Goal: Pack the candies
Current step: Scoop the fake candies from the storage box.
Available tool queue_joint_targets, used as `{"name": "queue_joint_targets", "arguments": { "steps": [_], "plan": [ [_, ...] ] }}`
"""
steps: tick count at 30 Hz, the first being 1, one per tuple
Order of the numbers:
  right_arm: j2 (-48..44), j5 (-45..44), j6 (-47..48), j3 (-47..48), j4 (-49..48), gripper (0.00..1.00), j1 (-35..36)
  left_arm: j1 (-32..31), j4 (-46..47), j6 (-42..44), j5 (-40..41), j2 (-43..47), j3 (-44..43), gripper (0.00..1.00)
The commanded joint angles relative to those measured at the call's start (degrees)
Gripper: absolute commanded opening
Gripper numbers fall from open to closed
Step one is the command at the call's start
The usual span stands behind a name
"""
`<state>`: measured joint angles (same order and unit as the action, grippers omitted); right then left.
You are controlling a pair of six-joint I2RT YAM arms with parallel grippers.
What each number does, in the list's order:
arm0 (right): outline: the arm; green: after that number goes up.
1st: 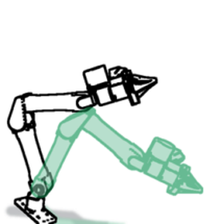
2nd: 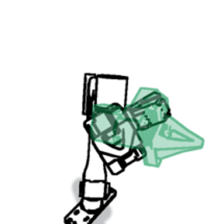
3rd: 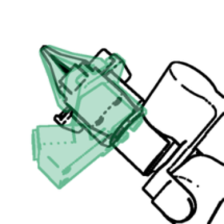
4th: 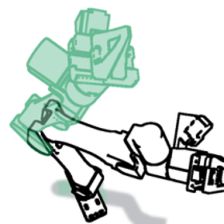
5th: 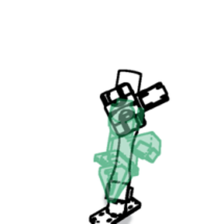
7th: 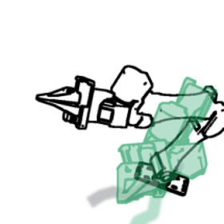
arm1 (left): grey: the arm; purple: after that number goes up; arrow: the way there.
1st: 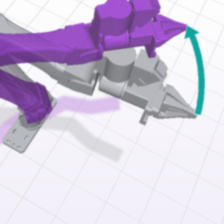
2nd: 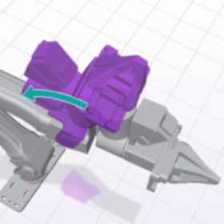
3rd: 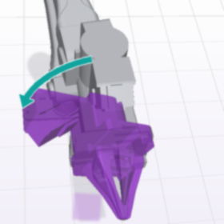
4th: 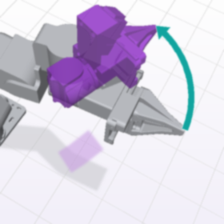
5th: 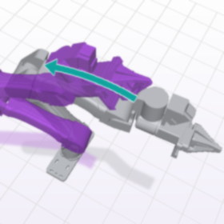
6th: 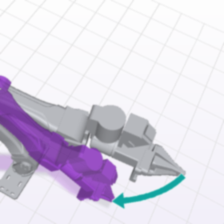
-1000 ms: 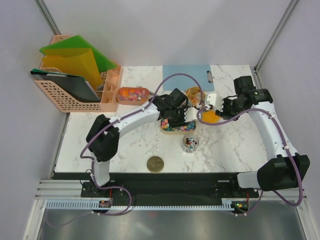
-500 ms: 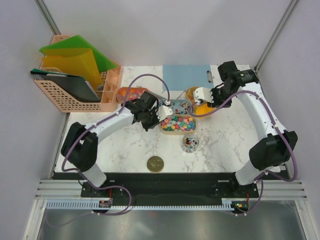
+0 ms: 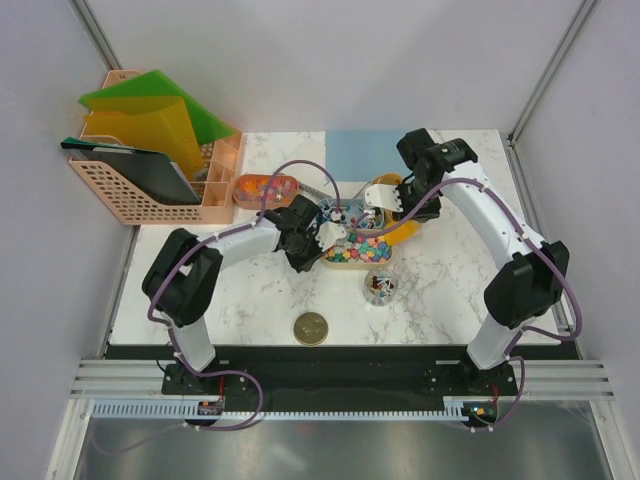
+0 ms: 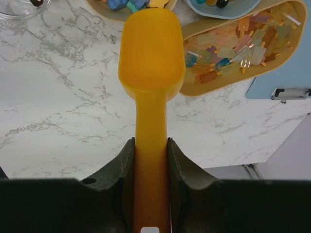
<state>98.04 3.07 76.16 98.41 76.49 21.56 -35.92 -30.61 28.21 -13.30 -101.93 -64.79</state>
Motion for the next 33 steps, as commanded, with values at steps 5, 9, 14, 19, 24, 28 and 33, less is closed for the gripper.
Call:
{"name": "queue_joint_targets", "arguments": {
  "steps": [5, 9, 14, 19, 24, 28, 33],
  "plan": [
    [4.43, -6.4, -7.08, 4.25, 6.22, 0.0, 2.69, -0.2, 3.98, -3.51, -4.1, -3.71, -5.16, 0.02],
    [5.49, -11.49, -7.87, 3.28, 6.22, 0.0, 5.41, -0.2, 4.24, -4.03, -5.68, -4.68, -7.18, 0.02],
    [7.69, -16.16, -10.5, 2.93, 6.39, 0.0, 7.79, -0.2, 4.86, -5.09, -8.4, -4.51, -8.42, 0.02],
    [10.85, -16.7, -14.02, 3.37, 6.57, 0.0, 9.2, -0.2, 5.3, -5.71, -10.96, -3.98, -7.72, 0.02],
    [12.0, -14.06, -16.05, 2.49, 5.25, 0.0, 9.11, -0.29, 5.3, -6.41, -12.01, -4.33, -7.98, 0.02],
    [9.55, -13.62, -14.29, -4.34, 1.3, 0.0, 8.5, -0.29, 5.39, -6.41, -12.19, -4.59, -8.42, 0.02],
    [9.54, -12.92, -14.29, -5.95, 0.07, 0.0, 8.5, -0.29, 5.39, -6.76, -12.45, -4.59, -8.68, 0.02]
  ]
}}
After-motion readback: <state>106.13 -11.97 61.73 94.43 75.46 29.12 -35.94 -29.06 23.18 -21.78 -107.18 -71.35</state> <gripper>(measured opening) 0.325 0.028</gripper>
